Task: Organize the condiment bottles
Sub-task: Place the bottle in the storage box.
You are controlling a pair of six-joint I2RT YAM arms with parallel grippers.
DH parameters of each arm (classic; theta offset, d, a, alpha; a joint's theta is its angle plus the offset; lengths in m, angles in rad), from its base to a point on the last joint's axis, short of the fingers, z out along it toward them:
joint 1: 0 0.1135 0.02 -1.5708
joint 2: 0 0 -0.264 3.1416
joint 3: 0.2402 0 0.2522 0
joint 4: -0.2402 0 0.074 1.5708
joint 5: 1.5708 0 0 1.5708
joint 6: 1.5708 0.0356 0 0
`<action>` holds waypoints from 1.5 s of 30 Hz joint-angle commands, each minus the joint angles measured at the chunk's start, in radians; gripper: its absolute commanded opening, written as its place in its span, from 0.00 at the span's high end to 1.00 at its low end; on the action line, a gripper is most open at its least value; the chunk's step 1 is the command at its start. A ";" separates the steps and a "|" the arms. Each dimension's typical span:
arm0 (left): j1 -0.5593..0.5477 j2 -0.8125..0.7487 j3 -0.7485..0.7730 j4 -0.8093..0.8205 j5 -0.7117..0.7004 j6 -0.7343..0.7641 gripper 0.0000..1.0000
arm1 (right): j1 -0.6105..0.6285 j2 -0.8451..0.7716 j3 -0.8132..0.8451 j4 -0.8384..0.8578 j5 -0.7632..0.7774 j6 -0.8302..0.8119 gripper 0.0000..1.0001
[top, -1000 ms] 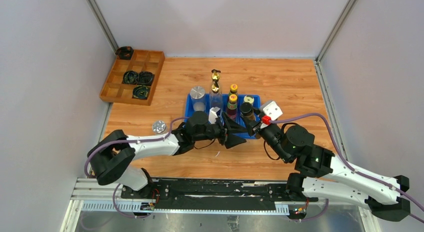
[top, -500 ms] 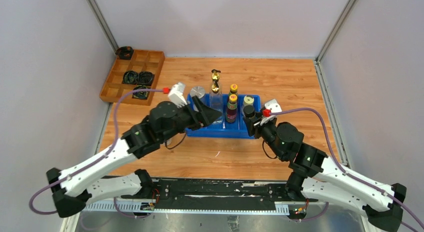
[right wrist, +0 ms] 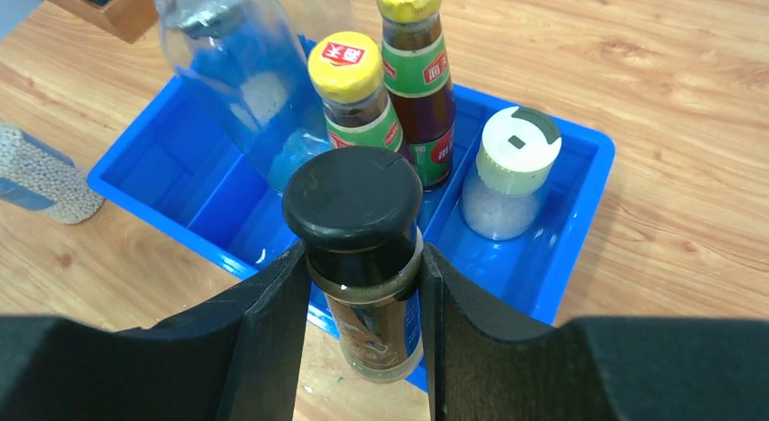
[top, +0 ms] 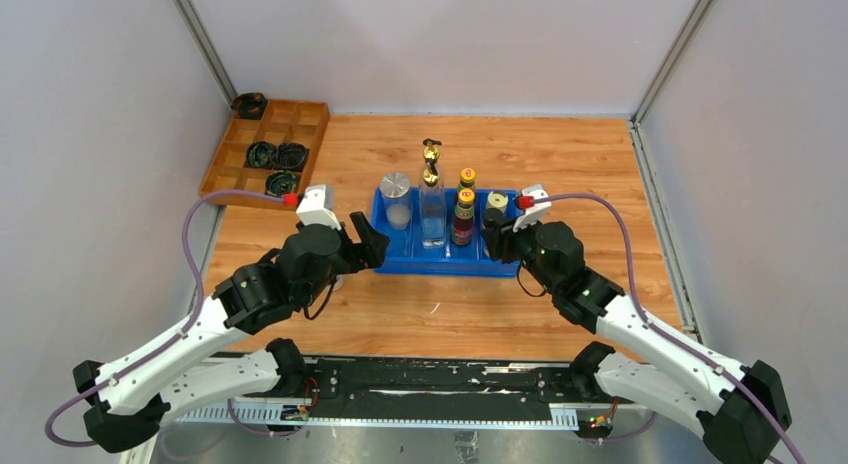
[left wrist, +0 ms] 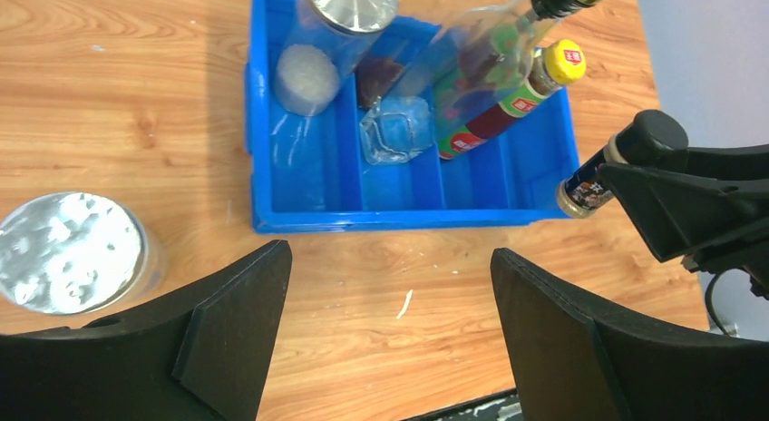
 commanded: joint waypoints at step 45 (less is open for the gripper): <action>-0.007 -0.125 -0.057 -0.077 -0.146 -0.014 0.18 | -0.215 0.426 -0.332 0.834 -0.134 0.057 0.79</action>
